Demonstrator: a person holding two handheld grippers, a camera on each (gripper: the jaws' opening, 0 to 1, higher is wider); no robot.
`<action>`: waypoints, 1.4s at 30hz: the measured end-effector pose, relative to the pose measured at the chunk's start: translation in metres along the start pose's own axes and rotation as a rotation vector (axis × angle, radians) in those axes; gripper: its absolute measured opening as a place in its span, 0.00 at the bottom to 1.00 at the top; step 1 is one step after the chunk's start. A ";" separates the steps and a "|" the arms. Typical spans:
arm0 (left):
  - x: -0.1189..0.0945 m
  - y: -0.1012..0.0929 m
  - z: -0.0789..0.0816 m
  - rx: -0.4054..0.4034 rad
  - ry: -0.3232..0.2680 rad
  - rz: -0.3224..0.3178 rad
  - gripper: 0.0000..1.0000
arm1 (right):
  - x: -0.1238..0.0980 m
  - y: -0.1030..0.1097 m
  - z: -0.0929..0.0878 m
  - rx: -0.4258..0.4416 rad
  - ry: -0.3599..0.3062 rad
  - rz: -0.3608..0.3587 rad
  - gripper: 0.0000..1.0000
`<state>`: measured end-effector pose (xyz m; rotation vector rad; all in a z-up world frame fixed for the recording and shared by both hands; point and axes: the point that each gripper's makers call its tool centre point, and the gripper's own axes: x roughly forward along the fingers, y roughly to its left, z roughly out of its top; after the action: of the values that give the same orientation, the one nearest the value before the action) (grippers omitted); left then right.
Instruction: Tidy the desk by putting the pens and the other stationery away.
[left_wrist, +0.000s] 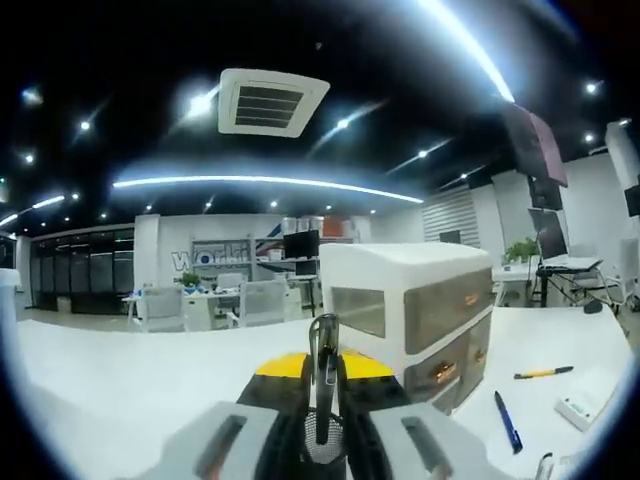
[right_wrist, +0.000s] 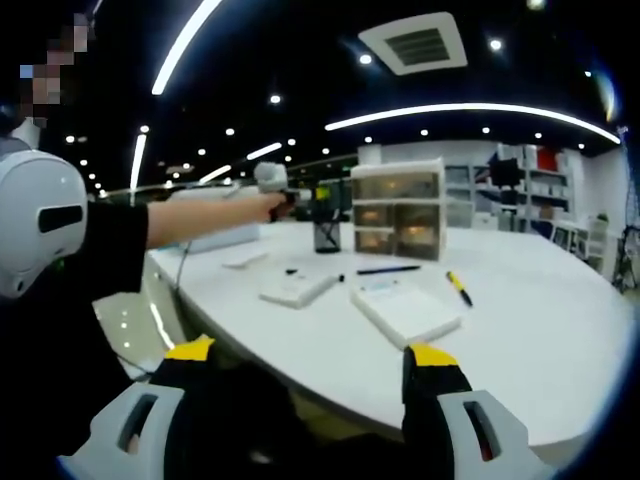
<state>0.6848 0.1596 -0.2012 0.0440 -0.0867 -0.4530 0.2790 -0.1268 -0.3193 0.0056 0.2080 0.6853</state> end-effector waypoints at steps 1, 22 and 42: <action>0.001 0.000 -0.001 0.004 -0.001 -0.001 0.11 | 0.000 0.000 0.000 0.000 0.000 0.000 0.71; -0.021 -0.017 0.014 -0.032 -0.038 -0.028 0.42 | 0.004 0.004 0.001 0.001 -0.004 0.014 0.71; -0.121 -0.069 0.023 -0.103 -0.071 -0.199 0.51 | 0.004 0.020 0.007 -0.024 -0.015 0.041 0.71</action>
<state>0.5437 0.1500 -0.1917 -0.0654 -0.1289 -0.6574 0.2707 -0.1082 -0.3115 -0.0077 0.1861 0.7284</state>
